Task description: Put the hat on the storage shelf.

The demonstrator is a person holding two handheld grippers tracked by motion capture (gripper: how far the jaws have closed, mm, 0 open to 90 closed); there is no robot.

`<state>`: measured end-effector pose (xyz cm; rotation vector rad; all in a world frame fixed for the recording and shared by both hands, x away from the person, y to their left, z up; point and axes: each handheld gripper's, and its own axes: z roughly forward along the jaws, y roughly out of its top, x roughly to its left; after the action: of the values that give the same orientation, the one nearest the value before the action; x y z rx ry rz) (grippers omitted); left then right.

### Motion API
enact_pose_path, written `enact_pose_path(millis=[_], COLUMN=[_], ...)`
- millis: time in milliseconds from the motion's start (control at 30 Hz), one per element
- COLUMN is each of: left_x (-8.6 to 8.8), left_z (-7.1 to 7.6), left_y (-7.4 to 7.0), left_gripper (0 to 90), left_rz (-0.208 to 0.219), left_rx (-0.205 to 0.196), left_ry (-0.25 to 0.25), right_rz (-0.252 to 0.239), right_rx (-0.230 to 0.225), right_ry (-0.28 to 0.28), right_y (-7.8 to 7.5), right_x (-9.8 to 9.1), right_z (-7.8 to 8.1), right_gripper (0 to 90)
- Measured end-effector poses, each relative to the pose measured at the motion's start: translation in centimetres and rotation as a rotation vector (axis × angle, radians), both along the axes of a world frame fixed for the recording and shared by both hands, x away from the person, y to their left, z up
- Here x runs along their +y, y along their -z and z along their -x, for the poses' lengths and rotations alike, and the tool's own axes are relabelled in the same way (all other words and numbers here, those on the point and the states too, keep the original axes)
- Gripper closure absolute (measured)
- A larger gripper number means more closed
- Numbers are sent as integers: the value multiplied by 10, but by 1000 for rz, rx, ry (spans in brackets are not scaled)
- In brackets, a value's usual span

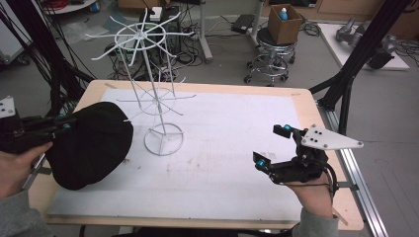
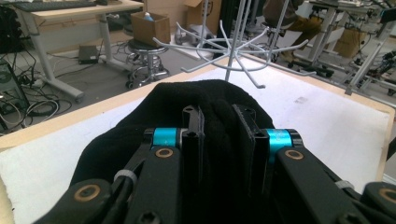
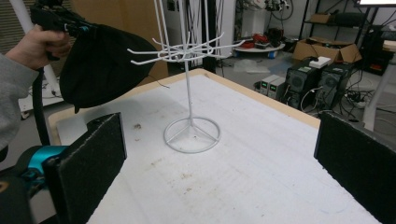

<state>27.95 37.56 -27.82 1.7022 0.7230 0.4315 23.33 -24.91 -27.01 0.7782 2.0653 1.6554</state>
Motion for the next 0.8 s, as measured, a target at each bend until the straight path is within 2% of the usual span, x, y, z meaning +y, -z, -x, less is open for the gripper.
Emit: enact_pose_path(millis=[167,333,500,600,667,733,767,800], left_x=[5,10,14,19,21,22,23,23], left_z=[6,14,23,26,28,30,32,32], left_y=[-3,-9,-20,-27,-32,-39,-47,-47], left_gripper=[743,743,743,743,743,743,742,742], left_rz=[8,37,53,45,57,44,44,44], left_rx=[-8,-26,-49,-59,-64,-75,-83,-83], left_ry=[-6,1,9,-13,-15,-25,-25,-25], right_rz=[2,-3,-1,-2,-4,-5,-9,-9], right_rx=[-2,5,5,4,1,0,1,1], right_ry=[-9,-20,-31,-36,-39,-42,-43,-43], right_y=[0,0,0,0,0,0,-1,-1], right_x=[2,6,9,10,11,11,11,11], right_z=[-3,-7,-10,-11,-12,-13,-14,-14], right_gripper=[13,13,13,13,12,13,13,13])
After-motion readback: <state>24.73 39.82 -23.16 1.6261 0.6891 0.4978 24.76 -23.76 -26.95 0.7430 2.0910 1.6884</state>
